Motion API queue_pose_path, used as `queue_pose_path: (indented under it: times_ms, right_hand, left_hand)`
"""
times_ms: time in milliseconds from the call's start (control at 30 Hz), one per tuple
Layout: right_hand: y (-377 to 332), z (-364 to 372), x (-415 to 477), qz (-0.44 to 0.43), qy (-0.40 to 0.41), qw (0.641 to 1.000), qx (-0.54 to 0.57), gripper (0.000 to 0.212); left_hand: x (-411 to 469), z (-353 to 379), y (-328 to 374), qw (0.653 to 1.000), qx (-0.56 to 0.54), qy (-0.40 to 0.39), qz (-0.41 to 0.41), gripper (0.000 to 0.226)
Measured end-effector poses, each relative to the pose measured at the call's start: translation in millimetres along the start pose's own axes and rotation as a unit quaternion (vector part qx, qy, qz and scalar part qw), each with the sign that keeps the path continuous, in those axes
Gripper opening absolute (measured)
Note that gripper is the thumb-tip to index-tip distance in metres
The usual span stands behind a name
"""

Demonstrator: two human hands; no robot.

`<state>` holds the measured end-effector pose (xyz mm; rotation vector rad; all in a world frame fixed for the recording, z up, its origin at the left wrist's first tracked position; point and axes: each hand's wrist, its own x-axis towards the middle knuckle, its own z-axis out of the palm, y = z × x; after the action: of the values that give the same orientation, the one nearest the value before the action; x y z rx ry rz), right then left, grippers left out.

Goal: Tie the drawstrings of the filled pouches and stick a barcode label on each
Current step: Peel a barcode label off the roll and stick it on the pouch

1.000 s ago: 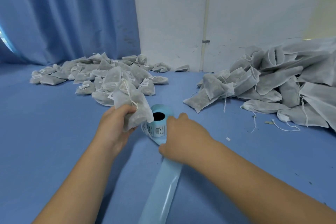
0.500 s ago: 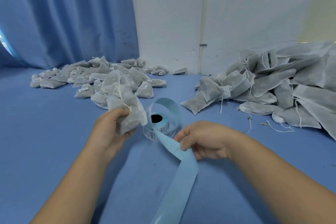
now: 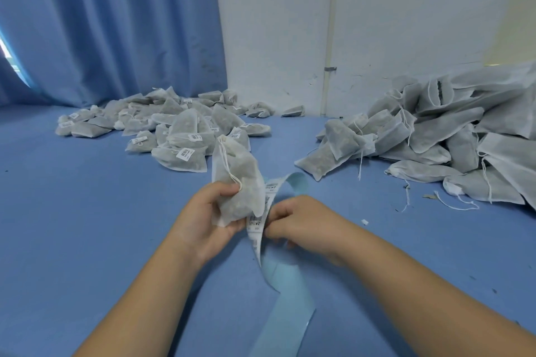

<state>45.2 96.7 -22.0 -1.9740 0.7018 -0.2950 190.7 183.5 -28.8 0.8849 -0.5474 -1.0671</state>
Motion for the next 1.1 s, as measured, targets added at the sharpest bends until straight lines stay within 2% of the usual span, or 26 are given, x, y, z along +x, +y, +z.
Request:
queue_pose_path:
  times_ms: [100,200,300,400,500,600,700,800,833,967,1100]
  right_hand:
    - [-4.2,-2.5,-2.7,0.026,-0.055,0.991,0.121,0.036]
    - [-7.4,-1.0,-9.4,0.014,-0.072,0.992,0.102,0.046]
    - [-9.5,5.4,-11.7,0.010,-0.041,0.996,0.082,0.028]
    - [-14.7,14.6,-12.7,0.014,-0.060,0.981,0.184,0.008]
    - [-13.1,14.9,-13.0,-0.008,-0.095,0.951,0.295,0.010]
    - [-4.2,5.9,-14.9,-0.022,-0.106,0.925,0.364,0.014]
    - [8.8,-0.6,-16.4,-0.012,-0.075,0.913,0.400,0.015]
    - [18.6,-2.3,-16.2,-0.017,-0.047,0.903,0.428,0.015]
    - [19.8,-2.4,-16.1,-0.022,-0.038,0.898,0.437,0.015]
    - [19.8,-3.9,-13.5,-0.036,0.005,0.880,0.474,0.015]
    - [21.0,-4.8,-9.8,-0.047,0.037,0.865,0.498,0.016]
  left_hand:
    - [-0.8,8.8,4.9,0.999,0.018,-0.003,0.026,0.030]
    - [0.5,15.3,12.9,0.998,0.047,0.015,0.040,0.033]
    - [3.3,21.2,20.9,0.996,0.067,0.015,0.048,0.038]
    - [3.2,31.1,28.0,0.997,0.048,-0.014,0.051,0.042]
    - [2.2,35.9,33.3,0.998,0.023,-0.018,0.062,0.029]
    - [2.0,27.4,36.1,0.992,0.075,0.048,0.088,0.022]
    - [1.0,13.6,31.5,0.977,0.151,0.106,0.105,0.035]
    - [0.8,-1.4,19.4,0.959,0.218,0.139,0.117,0.076]
    - [-0.3,-3.6,15.6,0.951,0.247,0.137,0.124,0.079]
    - [-7.1,-6.0,-0.1,0.924,0.331,0.121,0.148,0.055]
    - [-16.5,-4.0,-12.9,0.923,0.362,0.082,0.097,0.029]
